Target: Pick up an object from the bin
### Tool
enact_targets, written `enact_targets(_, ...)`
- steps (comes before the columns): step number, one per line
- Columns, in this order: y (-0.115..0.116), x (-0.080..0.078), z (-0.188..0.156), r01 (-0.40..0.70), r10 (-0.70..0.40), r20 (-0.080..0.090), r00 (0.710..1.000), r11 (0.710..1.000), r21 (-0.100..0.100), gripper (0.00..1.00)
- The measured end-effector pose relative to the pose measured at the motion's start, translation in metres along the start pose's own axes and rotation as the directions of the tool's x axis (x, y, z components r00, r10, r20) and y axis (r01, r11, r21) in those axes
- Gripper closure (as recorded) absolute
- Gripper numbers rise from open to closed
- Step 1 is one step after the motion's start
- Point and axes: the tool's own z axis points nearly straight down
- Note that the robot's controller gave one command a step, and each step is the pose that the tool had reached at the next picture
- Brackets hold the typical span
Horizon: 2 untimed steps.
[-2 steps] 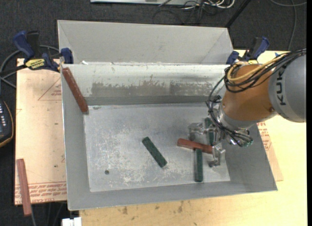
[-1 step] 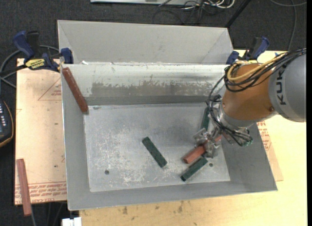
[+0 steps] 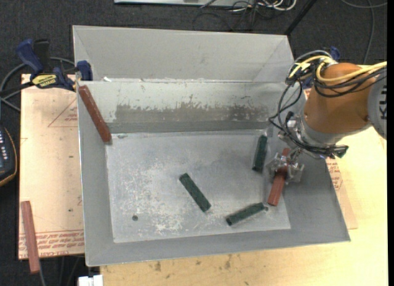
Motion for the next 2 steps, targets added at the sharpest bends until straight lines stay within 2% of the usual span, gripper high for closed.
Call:
enact_targets(1,-0.025,-0.011,-0.105,0.379,-0.379,0.0,0.926,0.926,0.002,1.0)
enact_targets(2,-0.022,-0.035,-0.214,0.67,-0.67,0.0,0.743,0.743,0.004,1.0)
